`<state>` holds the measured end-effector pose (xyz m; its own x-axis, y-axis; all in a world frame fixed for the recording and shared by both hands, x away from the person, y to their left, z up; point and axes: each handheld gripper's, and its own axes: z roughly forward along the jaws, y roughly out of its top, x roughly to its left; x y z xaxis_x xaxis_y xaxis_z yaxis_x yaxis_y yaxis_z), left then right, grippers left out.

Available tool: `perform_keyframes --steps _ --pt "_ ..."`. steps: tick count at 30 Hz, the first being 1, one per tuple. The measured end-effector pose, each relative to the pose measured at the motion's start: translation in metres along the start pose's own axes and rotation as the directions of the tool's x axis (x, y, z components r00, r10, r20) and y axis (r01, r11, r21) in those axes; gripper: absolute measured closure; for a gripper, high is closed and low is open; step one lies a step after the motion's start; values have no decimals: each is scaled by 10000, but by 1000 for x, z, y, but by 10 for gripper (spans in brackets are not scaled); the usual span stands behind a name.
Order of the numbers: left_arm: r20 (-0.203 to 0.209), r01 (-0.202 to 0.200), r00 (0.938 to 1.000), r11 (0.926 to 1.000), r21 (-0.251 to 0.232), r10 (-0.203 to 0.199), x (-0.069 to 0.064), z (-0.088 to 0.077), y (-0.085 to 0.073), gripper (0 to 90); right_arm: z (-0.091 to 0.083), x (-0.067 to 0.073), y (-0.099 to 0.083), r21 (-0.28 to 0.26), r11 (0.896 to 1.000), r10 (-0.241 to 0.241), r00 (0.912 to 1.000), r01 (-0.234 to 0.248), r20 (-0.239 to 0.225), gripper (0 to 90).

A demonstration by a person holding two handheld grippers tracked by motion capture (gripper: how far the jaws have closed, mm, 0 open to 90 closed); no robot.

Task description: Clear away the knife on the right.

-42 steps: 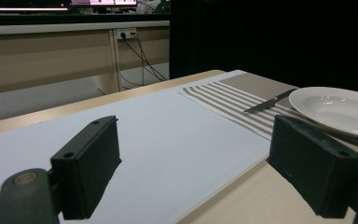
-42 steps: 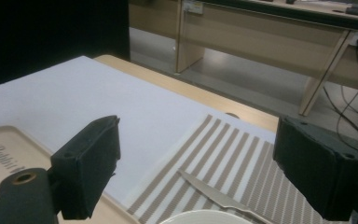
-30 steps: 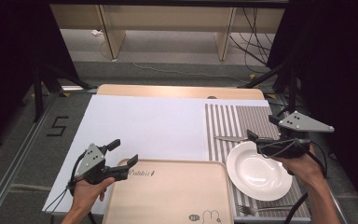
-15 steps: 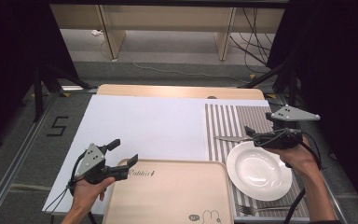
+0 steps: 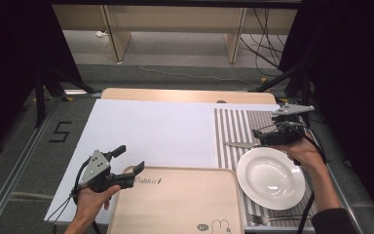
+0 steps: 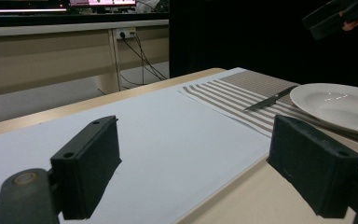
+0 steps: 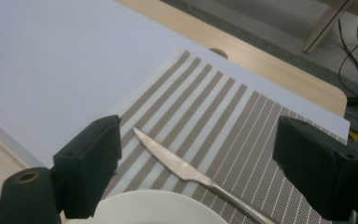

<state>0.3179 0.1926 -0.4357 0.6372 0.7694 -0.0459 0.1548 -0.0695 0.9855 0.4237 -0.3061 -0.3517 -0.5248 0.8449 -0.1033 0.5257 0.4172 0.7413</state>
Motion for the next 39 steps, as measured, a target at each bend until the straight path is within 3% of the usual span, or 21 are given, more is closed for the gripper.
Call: perform_keyframes --steps 3,8,16,19,24,29,30,31,33,38,39 --pt "-6 -31 10000 10000 2 31 0 0 0 157 14 -9 2 603 9978 -294 9996 291 32 167" --pt "6 12 10000 10000 4 -12 0 0 0 157 23 -15 5 1124 9936 -138 9999 135 14 168" --pt "31 6 10000 10000 -39 -6 0 1 0 157 43 -30 11 2212 9739 -542 9985 517 52 173" --pt "65 -20 10000 10000 -77 21 0 1 0 157 51 -34 11 2935 9553 -397 9992 358 71 178" --pt "83 -35 10000 10000 -75 35 0 1 0 157 66 -46 8 3676 9294 -404 9991 344 86 180" --pt "38 -42 10000 10000 36 41 0 1 0 157 76 -53 2 4664 8846 -176 9996 51 224 183" --pt "42 -44 10000 10000 45 44 0 1 0 157 79 -57 1 4615 8867 -391 9991 273 160 187" --pt "41 -45 10000 10000 44 45 0 1 0 157 80 -57 0 4732 8809 -199 9995 57 250 189" --pt "41 -64 10000 10000 36 63 0 1 0 157 84 -60 -2 4823 8759 -297 9992 128 274 193" --pt "31 -6 10000 10000 29 6 1 1 0 157 92 -65 -4 5307 8476 -204 9992 -14 351 203" --pt "26 19 10000 10000 22 -19 1 1 0 157 94 -66 -5 5305 8477 -196 9991 -36 380 204"
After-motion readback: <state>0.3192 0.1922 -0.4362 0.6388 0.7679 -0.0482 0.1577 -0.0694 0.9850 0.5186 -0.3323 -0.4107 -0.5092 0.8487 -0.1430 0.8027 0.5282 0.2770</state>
